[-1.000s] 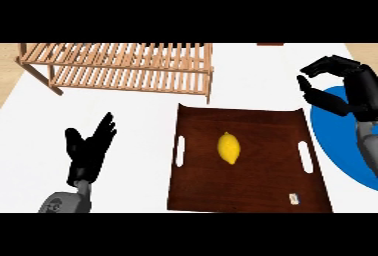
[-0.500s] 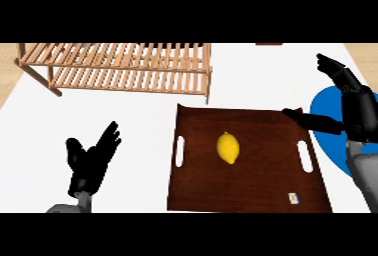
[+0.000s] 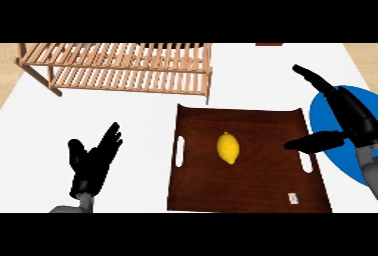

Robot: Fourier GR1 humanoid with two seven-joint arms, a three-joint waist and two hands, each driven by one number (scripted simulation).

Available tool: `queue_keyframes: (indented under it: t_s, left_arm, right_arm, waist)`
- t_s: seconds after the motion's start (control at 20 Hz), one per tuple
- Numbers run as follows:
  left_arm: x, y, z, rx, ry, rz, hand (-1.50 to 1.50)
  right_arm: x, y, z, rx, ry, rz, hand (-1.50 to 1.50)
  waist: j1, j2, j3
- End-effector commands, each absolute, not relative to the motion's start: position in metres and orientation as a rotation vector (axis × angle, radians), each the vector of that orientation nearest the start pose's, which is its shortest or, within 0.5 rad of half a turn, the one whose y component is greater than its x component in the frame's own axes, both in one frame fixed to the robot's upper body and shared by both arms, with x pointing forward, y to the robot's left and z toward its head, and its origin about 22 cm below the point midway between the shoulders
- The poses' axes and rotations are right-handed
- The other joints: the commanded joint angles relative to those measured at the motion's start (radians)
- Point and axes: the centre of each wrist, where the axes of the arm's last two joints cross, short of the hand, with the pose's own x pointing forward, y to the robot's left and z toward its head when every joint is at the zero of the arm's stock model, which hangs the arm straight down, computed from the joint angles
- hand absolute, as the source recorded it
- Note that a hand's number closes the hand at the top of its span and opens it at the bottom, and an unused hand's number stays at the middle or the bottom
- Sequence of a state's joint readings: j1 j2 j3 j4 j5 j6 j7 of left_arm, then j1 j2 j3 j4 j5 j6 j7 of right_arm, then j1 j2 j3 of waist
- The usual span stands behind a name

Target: Pick the lemon from the tray and place it in the plate

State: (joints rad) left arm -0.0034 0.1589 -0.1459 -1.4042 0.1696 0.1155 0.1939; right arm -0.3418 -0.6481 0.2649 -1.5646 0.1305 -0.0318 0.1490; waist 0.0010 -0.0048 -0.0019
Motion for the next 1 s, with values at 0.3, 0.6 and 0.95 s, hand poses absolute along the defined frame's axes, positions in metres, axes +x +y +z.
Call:
queue_keyframes:
  t_s: [0.3,0.6,0.95]
  left_arm:
    - [0.229,0.233,-0.042,0.024,-1.189,-0.012,0.0]
    - [0.236,0.241,-0.034,-0.005,-1.178,-0.015,0.0]
    - [0.247,0.221,-0.026,0.007,-1.207,0.003,0.0]
  right_arm:
    - [0.281,-0.192,0.122,-0.568,-1.374,1.026,-1.5]
    - [0.29,-0.168,0.115,-0.643,-1.308,1.052,-1.5]
    - [0.287,-0.141,0.079,-0.545,-1.214,1.078,-1.5]
  waist:
    - [0.002,0.003,0.001]
    - [0.003,0.004,0.002]
    - [0.004,0.005,0.002]
